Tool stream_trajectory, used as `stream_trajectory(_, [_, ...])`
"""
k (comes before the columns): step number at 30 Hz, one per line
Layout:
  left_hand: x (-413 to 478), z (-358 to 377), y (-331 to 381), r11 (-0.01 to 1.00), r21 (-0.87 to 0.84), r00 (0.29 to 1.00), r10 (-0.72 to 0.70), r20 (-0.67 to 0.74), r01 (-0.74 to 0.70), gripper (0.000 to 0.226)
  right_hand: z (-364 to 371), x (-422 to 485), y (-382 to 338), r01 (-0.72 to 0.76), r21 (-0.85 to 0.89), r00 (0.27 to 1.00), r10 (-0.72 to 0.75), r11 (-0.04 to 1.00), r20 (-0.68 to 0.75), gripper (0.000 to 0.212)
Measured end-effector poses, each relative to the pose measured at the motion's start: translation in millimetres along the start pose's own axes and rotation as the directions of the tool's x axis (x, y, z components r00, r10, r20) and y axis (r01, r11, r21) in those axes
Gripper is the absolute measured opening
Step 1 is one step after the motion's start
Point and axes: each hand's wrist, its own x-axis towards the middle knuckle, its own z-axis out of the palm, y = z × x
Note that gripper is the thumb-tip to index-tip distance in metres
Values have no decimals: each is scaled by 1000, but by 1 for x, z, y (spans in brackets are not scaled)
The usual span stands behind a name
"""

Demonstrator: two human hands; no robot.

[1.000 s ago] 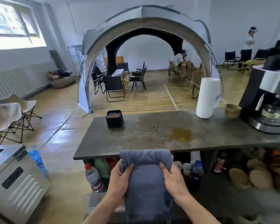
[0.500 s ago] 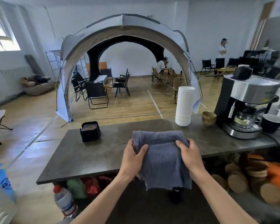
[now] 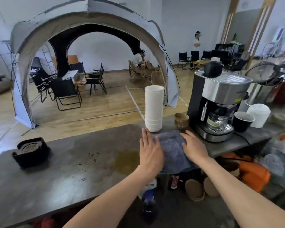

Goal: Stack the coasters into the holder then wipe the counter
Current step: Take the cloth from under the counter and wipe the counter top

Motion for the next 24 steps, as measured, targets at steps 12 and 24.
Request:
stream_trajectory(12, [9, 43, 1, 986, -15, 962, 163, 219, -164, 69, 46, 0, 3, 170, -206, 966, -121, 964, 228, 55])
stream_trajectory(24, [-28, 11, -106, 989, 4, 962, 146, 229, -150, 77, 95, -30, -103, 209, -187, 955, -159, 960, 251, 58])
